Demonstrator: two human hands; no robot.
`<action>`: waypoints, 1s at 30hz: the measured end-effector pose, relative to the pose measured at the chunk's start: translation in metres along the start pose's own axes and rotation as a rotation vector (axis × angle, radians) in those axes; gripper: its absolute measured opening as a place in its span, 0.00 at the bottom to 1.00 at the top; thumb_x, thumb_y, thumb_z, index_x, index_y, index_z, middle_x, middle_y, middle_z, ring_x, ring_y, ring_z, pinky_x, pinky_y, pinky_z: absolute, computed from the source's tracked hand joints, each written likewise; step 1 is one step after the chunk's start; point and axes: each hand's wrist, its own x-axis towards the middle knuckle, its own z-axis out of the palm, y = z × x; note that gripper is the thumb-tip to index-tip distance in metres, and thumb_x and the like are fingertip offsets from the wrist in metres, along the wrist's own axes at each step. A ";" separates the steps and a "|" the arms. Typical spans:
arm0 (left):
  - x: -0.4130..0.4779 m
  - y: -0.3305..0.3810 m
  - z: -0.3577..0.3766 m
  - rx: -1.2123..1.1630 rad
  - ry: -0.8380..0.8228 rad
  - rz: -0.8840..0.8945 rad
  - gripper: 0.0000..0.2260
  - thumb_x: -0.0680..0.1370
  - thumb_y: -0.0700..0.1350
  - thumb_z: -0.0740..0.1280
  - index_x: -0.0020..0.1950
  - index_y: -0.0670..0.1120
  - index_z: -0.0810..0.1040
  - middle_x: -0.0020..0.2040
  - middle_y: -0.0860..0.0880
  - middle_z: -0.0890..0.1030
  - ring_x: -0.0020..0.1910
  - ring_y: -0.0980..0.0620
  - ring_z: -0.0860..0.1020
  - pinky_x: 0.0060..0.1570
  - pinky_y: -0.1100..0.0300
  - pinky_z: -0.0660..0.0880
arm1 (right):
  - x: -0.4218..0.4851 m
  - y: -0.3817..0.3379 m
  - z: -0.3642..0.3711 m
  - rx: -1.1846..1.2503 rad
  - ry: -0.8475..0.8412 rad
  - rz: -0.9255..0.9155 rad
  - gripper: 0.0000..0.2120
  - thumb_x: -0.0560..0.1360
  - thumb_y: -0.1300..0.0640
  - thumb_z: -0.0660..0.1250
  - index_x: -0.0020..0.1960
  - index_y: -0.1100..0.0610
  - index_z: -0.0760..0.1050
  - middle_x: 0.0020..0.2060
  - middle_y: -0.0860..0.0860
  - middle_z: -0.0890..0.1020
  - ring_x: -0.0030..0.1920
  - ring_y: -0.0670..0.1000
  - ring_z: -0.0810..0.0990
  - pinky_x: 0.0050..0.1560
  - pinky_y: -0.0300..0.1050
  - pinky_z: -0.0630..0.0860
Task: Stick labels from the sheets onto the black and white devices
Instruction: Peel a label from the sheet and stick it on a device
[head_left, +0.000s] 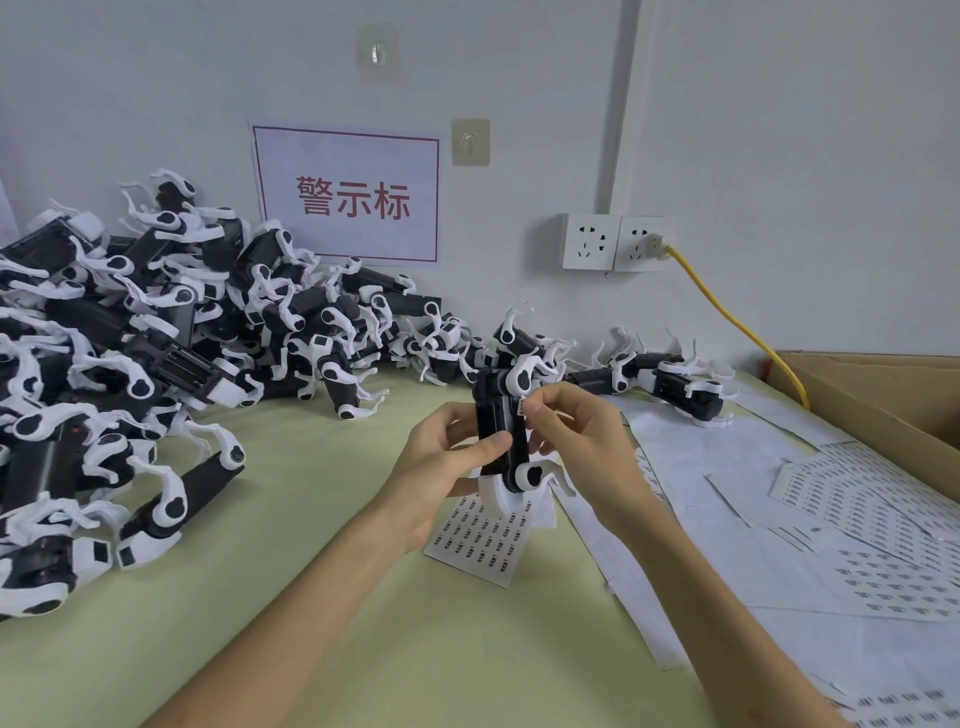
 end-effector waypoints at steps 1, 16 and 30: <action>0.000 0.000 0.000 0.003 0.000 0.004 0.13 0.77 0.42 0.74 0.60 0.46 0.78 0.57 0.52 0.86 0.51 0.50 0.86 0.39 0.64 0.79 | 0.000 0.000 0.000 -0.011 0.008 -0.005 0.06 0.80 0.59 0.69 0.44 0.57 0.80 0.34 0.42 0.81 0.32 0.44 0.78 0.36 0.35 0.76; -0.001 -0.001 0.005 0.055 0.084 0.039 0.15 0.76 0.39 0.76 0.60 0.42 0.76 0.54 0.53 0.86 0.47 0.53 0.87 0.36 0.67 0.78 | -0.001 0.001 0.001 -0.073 0.059 -0.026 0.06 0.78 0.61 0.72 0.42 0.59 0.80 0.34 0.44 0.82 0.30 0.46 0.80 0.36 0.36 0.77; -0.002 -0.001 0.007 0.079 0.104 0.060 0.15 0.75 0.37 0.76 0.58 0.42 0.76 0.54 0.52 0.86 0.46 0.53 0.86 0.37 0.66 0.78 | -0.001 0.005 0.002 -0.196 0.112 -0.090 0.07 0.78 0.60 0.72 0.42 0.51 0.81 0.37 0.44 0.84 0.34 0.47 0.83 0.36 0.36 0.77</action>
